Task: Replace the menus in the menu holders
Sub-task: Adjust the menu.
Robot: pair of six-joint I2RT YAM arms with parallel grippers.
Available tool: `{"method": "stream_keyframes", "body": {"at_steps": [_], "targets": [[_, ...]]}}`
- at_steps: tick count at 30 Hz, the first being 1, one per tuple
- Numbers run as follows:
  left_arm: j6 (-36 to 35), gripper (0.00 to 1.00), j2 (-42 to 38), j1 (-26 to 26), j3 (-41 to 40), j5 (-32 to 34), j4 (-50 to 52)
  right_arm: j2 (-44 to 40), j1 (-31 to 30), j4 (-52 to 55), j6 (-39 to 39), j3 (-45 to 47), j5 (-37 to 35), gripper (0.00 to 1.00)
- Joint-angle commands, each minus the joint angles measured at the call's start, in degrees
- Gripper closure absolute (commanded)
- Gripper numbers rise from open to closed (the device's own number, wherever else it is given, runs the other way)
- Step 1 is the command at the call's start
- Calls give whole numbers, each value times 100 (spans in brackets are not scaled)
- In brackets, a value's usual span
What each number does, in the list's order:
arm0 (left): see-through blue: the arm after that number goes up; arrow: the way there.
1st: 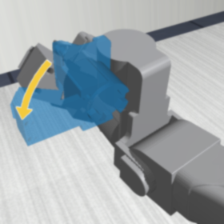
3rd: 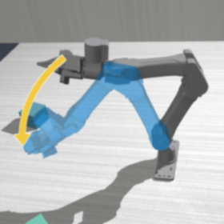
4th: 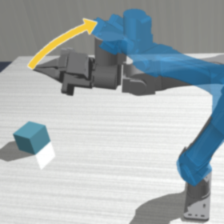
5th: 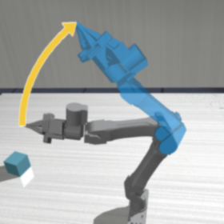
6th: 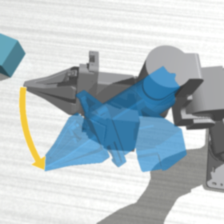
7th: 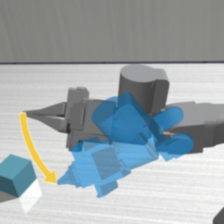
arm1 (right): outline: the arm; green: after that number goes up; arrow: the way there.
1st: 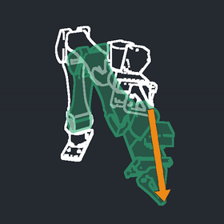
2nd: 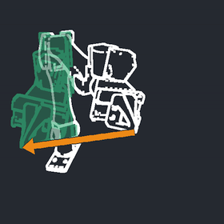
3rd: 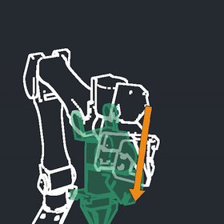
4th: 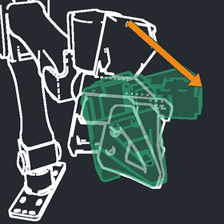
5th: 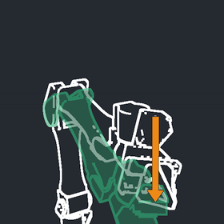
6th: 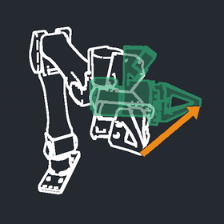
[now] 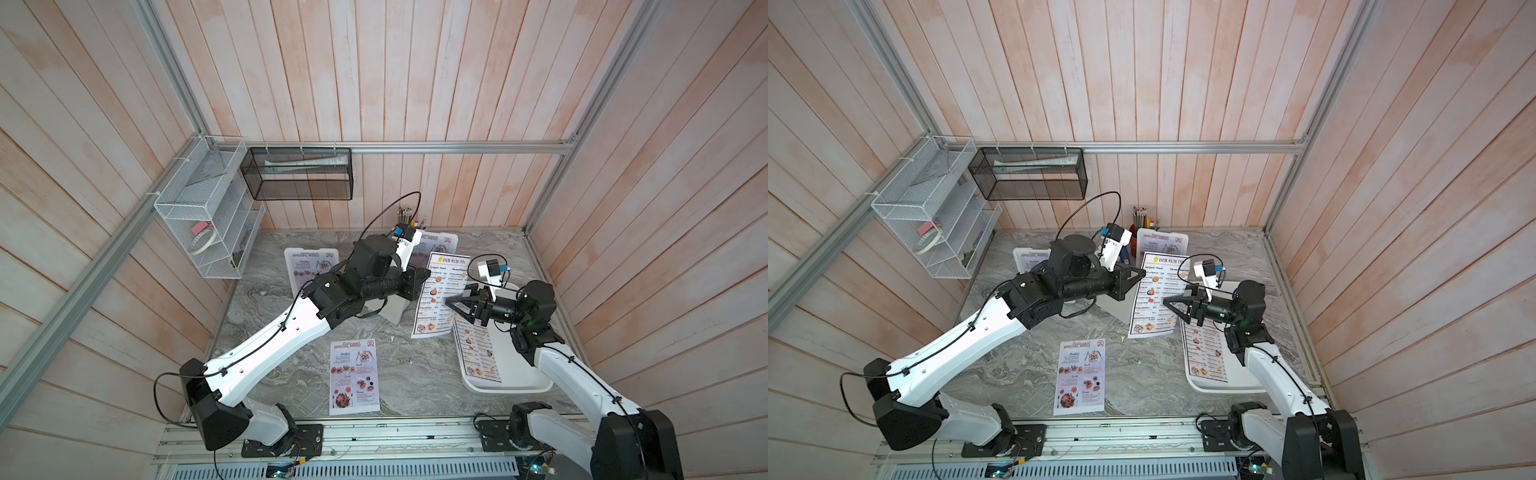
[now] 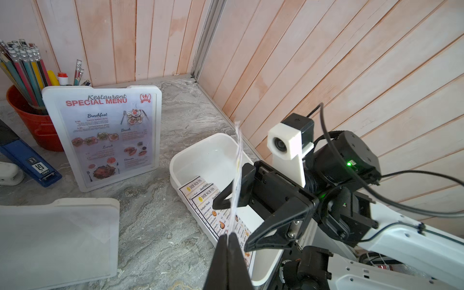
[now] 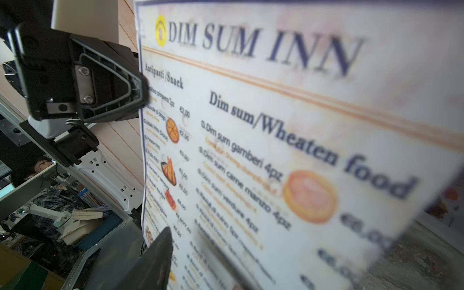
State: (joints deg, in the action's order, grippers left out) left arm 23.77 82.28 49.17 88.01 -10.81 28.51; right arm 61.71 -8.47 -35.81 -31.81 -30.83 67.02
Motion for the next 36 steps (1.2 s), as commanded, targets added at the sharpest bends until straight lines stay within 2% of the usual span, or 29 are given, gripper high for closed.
{"method": "stream_keyframes", "body": {"at_steps": [1,7,17,27,36], "targets": [[40,100,-129,-15,-63,-211,-170,103,21,-353,-203,-35,93,36],[27,100,-79,-12,-54,-229,-171,255,12,-840,-472,-54,197,37],[-27,100,-21,-73,-82,-2,-89,141,50,-779,-458,17,224,51],[-160,100,16,-108,-143,-111,-6,-181,143,-384,-283,15,265,54],[-502,100,-104,-165,-263,-284,108,-286,144,-38,-31,23,596,53]]}}
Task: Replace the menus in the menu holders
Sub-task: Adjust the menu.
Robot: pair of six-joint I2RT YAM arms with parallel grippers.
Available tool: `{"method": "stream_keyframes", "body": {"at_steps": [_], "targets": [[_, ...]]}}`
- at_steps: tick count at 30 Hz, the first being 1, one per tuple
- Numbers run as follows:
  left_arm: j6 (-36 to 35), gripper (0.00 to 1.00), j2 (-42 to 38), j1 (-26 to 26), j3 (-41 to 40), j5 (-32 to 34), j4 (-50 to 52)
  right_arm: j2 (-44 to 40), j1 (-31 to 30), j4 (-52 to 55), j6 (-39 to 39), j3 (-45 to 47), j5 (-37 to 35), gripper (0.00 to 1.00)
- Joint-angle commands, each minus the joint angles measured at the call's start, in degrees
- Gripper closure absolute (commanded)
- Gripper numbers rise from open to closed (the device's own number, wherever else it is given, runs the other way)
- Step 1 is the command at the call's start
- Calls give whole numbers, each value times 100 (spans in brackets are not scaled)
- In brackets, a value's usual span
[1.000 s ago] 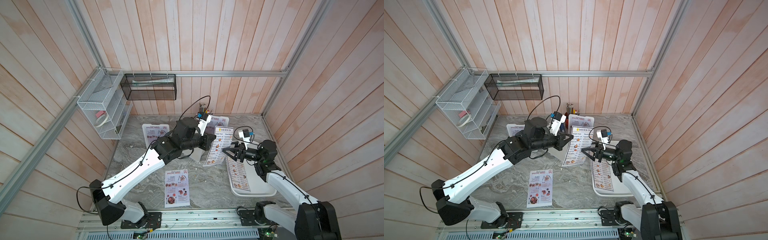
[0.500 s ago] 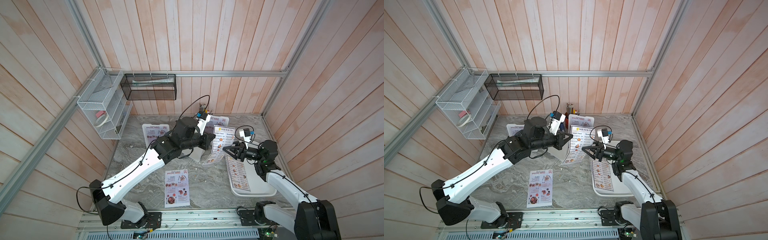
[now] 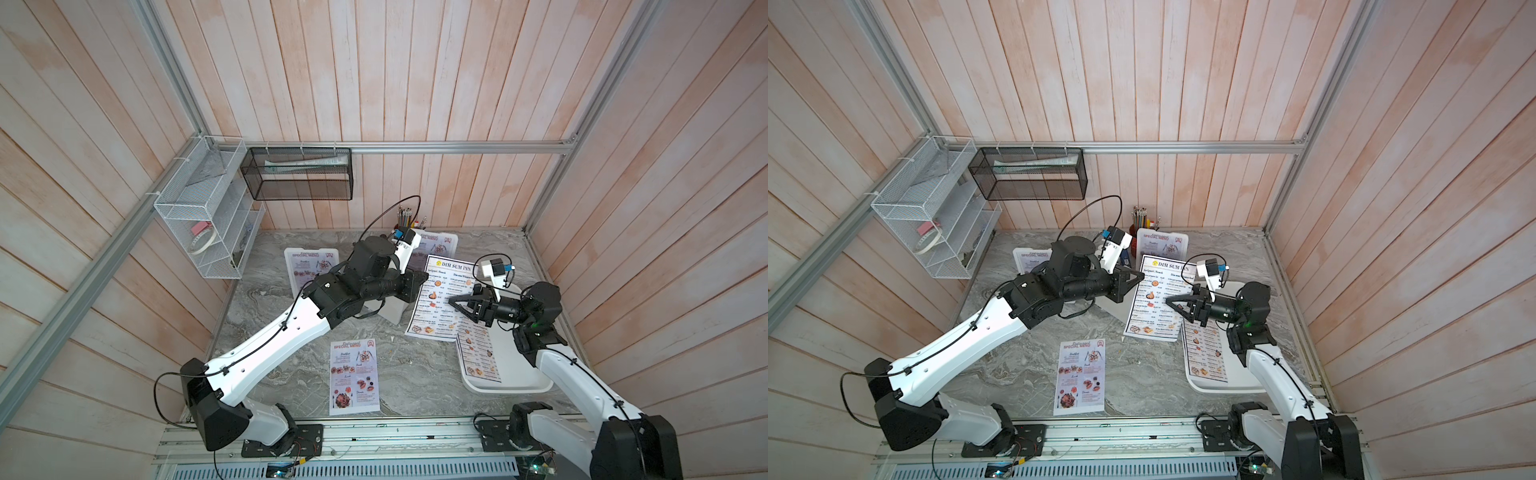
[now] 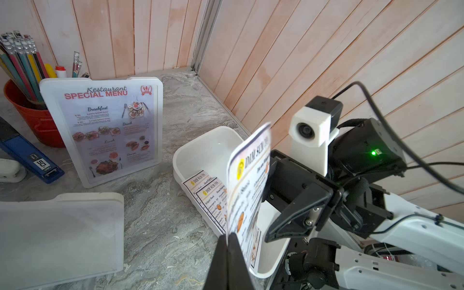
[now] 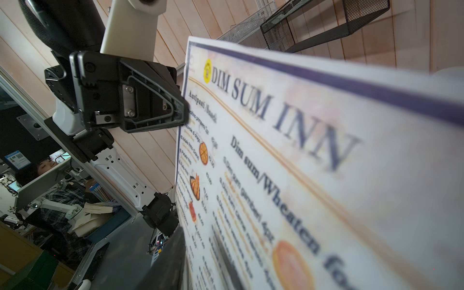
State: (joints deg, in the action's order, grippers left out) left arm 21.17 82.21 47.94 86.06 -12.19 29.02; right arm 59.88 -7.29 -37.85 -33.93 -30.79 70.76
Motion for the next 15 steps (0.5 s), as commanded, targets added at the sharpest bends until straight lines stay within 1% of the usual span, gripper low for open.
{"method": "stream_keyframes", "body": {"at_steps": [1,3,7,11,15], "targets": [[-272,100,-92,-41,-69,-175,56,-107,26,157,162,15,225,55],[-272,100,-86,-44,-72,-208,39,-91,21,74,62,10,218,60],[-228,100,-59,-44,-122,-185,-1,-56,22,85,-17,-36,158,74],[-221,100,-35,-57,-135,-8,-19,-35,17,186,-35,-112,44,83],[-205,100,23,-83,-167,141,-59,-12,14,73,-423,-196,-240,94]]}}
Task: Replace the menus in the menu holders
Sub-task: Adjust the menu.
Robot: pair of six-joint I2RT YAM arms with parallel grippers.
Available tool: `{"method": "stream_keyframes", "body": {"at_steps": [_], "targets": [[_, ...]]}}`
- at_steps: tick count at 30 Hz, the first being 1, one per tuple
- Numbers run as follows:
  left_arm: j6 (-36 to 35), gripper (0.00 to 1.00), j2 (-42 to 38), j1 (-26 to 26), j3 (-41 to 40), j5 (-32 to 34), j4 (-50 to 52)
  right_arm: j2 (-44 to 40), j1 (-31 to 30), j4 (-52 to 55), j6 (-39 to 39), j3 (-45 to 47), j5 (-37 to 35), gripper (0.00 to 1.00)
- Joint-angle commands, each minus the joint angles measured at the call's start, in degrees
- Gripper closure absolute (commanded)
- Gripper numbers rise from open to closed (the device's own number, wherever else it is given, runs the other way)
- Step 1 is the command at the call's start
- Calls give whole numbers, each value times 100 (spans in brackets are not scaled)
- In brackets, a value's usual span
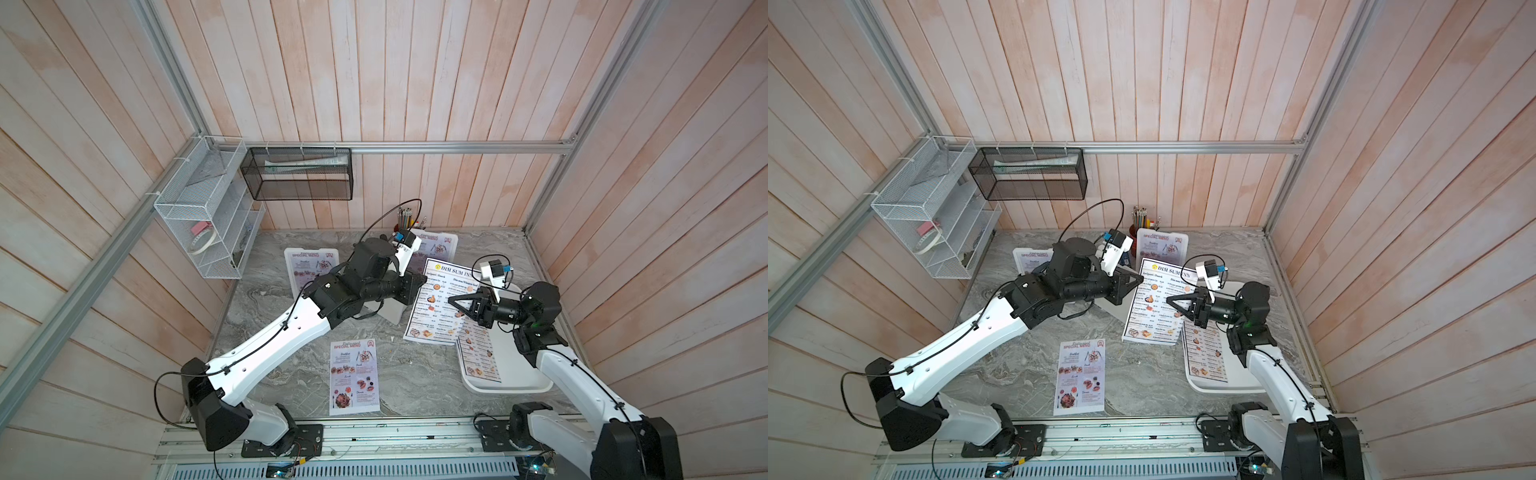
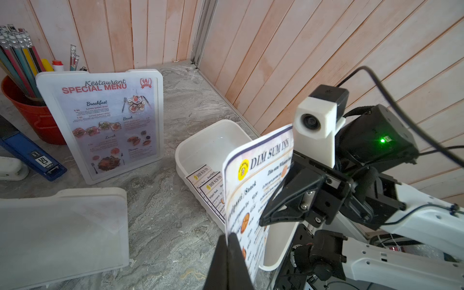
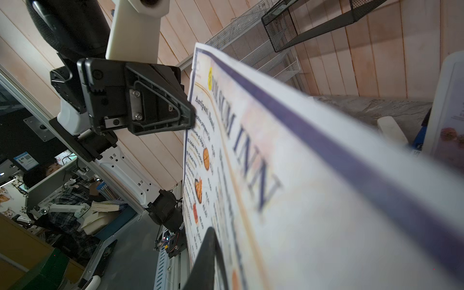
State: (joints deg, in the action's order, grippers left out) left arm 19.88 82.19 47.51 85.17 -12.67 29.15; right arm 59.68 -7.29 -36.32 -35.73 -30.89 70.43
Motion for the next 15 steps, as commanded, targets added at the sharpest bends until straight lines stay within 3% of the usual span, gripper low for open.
{"method": "stream_keyframes", "body": {"at_steps": [1,3,6,8,10,15], "targets": [[-38,100,39,-53,-109,272,-120,30,-7,-79,-329,-227,-259,96],[44,97,51,-81,-131,375,-178,27,-56,14,-408,-322,-348,99],[191,84,85,-149,-155,478,-201,-75,-128,346,-333,-464,-650,100],[281,60,116,-199,-172,625,-165,-156,-146,565,-289,-557,-826,100],[424,44,87,-280,-240,932,-122,-208,-149,1014,-113,-730,-1019,100],[958,36,-93,-945,-780,1594,50,-139,-383,2866,805,-1536,-2139,98]]}}
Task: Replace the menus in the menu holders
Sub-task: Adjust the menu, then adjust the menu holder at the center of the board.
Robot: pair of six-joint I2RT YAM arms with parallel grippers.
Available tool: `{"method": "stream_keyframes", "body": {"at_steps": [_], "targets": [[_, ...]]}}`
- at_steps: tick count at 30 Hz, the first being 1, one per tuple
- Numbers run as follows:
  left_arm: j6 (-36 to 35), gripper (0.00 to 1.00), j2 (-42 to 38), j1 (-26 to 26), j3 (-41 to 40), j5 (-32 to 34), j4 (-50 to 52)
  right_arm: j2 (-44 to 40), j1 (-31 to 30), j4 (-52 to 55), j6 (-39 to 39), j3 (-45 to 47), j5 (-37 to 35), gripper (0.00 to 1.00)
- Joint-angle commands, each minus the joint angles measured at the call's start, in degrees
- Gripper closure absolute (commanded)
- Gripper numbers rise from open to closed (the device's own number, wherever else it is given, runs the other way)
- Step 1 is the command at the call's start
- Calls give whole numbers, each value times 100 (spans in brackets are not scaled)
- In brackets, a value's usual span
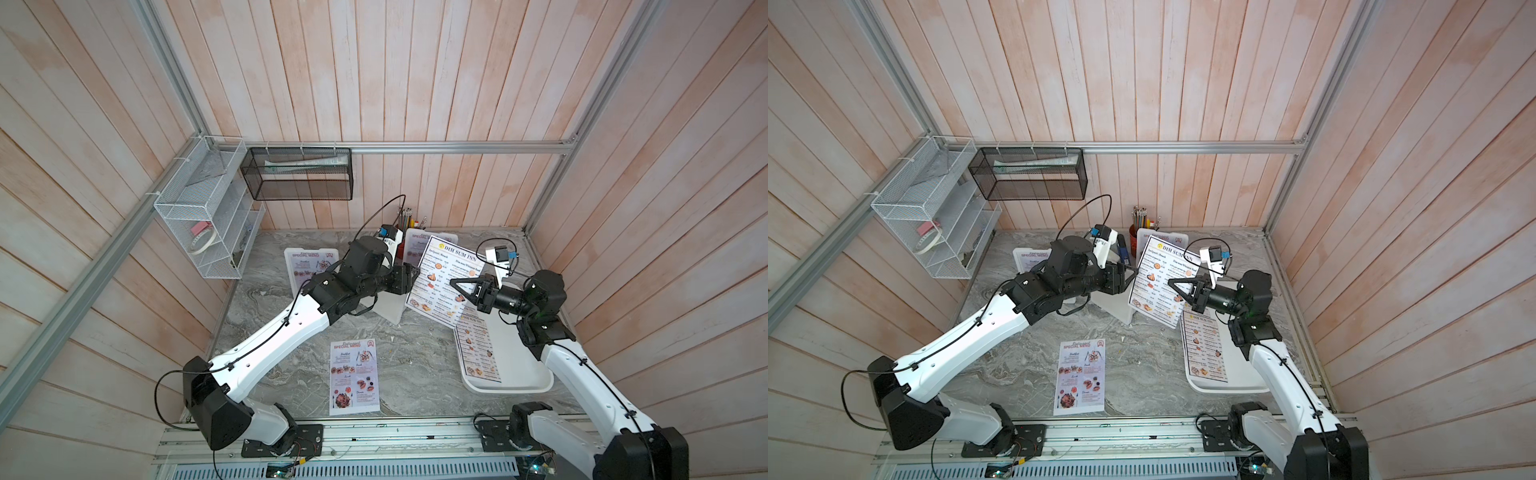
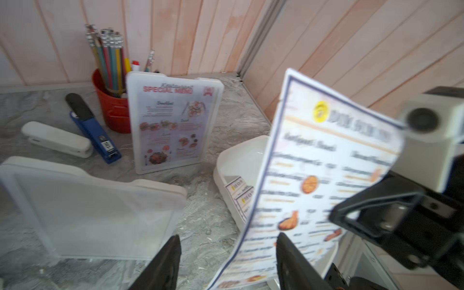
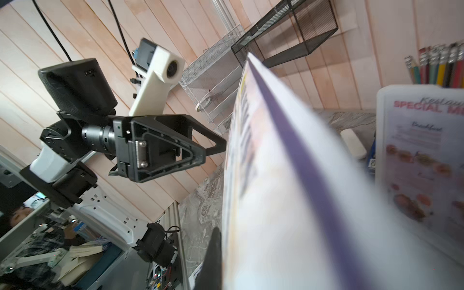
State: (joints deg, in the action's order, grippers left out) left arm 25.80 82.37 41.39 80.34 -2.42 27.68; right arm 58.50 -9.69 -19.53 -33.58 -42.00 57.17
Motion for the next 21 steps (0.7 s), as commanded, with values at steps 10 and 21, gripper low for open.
{"method": "stream_keyframes", "body": {"at_steps": [10,21], "targets": [[509,47,321,-1227,-1331,248,-309,370,-1244,2671,1112,-1929,-2991,97],[273,56,1470,-1396,-555,648,-394,571,-1781,2850,856,-2502,-3946,97]]}}
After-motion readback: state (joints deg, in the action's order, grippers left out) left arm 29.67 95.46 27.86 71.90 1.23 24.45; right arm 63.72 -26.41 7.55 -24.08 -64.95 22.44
